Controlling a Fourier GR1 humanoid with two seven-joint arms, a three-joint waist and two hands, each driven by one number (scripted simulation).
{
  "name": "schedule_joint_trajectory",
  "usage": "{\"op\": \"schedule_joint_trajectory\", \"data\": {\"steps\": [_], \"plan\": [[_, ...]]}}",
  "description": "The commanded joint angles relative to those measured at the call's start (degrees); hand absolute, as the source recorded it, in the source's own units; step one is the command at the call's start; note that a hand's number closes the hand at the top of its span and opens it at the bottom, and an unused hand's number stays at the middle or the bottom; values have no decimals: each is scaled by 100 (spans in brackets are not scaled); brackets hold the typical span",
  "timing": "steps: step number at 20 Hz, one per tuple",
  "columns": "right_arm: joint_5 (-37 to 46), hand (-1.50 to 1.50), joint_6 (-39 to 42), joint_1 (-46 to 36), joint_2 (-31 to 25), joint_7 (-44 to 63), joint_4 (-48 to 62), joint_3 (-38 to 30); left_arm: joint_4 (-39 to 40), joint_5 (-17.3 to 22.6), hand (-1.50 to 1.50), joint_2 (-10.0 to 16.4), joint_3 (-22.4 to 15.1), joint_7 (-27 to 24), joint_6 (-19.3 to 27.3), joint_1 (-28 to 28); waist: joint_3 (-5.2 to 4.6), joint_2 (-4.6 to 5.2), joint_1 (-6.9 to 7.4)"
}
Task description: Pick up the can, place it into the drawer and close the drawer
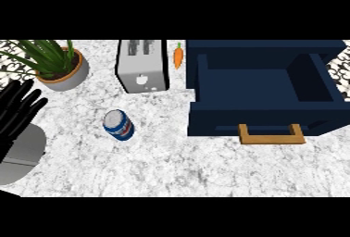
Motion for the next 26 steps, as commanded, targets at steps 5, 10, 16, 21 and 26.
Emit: {"op": "schedule_joint_trajectory", "data": {"steps": [5, 10, 16, 21, 26], "plan": [[-268, -150, 319, 338, 25, 128, -400, -255, 178, 610, -150, -227, 157, 611, 382, -132, -2, 2, -15], [-684, -150, 405, 120, -105, 331, -290, -658, 578, 592, -150, -426, -12, 590, 418, -287, -3, 8, -18], [-653, -150, 702, 529, 115, 273, -689, -753, 1303, 687, -150, -368, 46, 694, 552, -900, -3, 10, -34], [-963, -150, 1141, 569, 6, 114, -298, -1162, 1672, 189, -150, -764, -306, 311, 715, -969, -2, 11, -37], [-1374, -150, 1419, 878, 59, 159, -482, -1623, 1669, -82, -150, -793, -456, 253, 746, -797, -2, 2, -33]]}}
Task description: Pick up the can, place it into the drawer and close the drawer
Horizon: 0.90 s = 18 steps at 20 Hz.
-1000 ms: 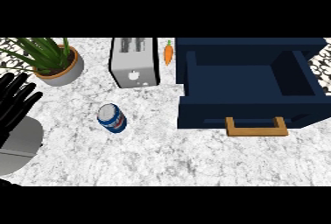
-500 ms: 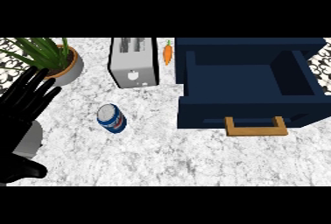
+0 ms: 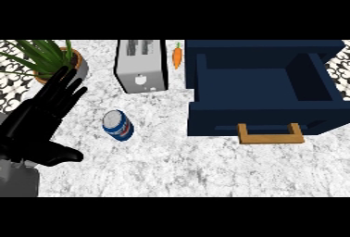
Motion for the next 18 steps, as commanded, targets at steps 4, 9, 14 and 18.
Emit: {"op": "schedule_joint_trajectory", "data": {"steps": [4, 9, 14, 18], "plan": [[-341, -150, 389, 112, -84, 112, -5, -444, 225, -948, -150, -583, -640, -617, 314, 256, 1, -5, 10], [-435, -150, 455, 91, -18, 305, -143, -570, 1492, -1074, -150, -330, -353, -1751, -397, 302, -3, 2, 11], [-832, -150, 641, 83, -136, 550, -229, -884, 2296, -1403, -150, -464, -386, -2120, -129, -34, -2, 3, 0], [-420, -150, 938, 319, 364, 109, -116, -831, 2647, -1446, -150, -447, -208, -2667, -147, 113, -1, -1, -2]]}}
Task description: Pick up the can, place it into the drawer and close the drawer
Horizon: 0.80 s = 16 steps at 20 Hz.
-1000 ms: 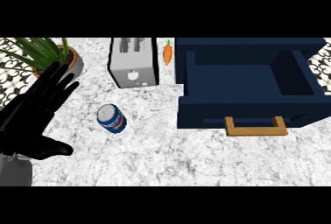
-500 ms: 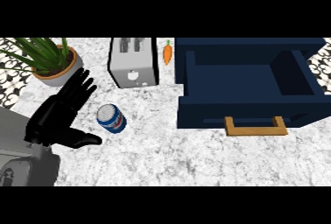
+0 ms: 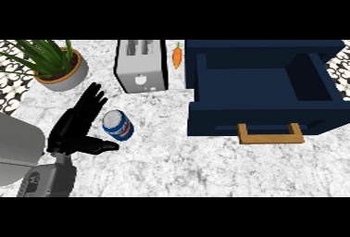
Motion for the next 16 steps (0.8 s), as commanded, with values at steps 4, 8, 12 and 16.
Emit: {"op": "schedule_joint_trajectory", "data": {"steps": [4, 8, 12, 16], "plan": [[173, -150, 126, 19, 241, 65, -140, 26, 1476, -297, -150, 271, 357, -1278, -229, -118, -2, 9, -21], [107, -150, 470, 261, 459, -178, -170, -263, 1771, -308, -150, 355, 385, -1374, -285, -262, 1, 0, -20], [193, -150, 368, -204, 161, 53, 65, -298, 2719, -533, -150, 376, 422, -2022, -294, -469, 0, 6, -8], [195, -150, 339, -277, 341, 84, 88, -280, 3407, -655, -150, 259, 364, -2492, -364, -559, -1, 8, -9]]}}
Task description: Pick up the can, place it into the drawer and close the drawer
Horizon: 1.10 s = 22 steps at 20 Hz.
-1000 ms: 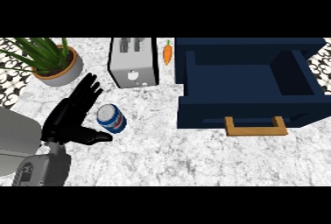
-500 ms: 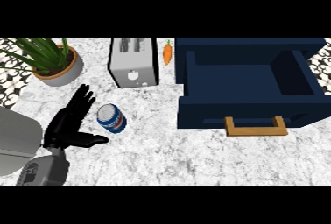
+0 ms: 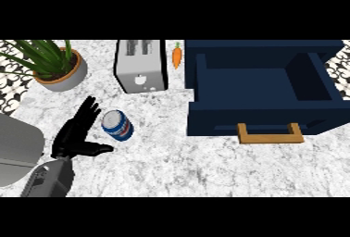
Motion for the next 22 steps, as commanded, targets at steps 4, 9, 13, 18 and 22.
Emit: {"op": "schedule_joint_trajectory", "data": {"steps": [4, 9, 13, 18, 22], "plan": [[-169, -150, 572, 82, -60, -346, 531, -453, 950, -152, -150, -7, 28, -580, 2, -250, 2, -2, 1], [-538, -150, -42, -236, -239, 635, -236, -332, 1436, -103, -150, -93, 18, -665, -120, -522, 0, -3, 14], [-635, -150, 582, 136, -61, 49, 194, -647, 2448, -314, -150, -264, 30, -1560, -111, -663, -1, 6, -37], [-647, -150, 23, -70, 2, 804, -473, -355, 3123, -175, -150, -228, 242, -1578, -174, -1271, -4, 13, -27], [-217, -150, 465, -14, 300, 230, -106, -416, 2995, 9, 150, -404, 311, -1351, -58, -1412, 2, 0, -2]]}}
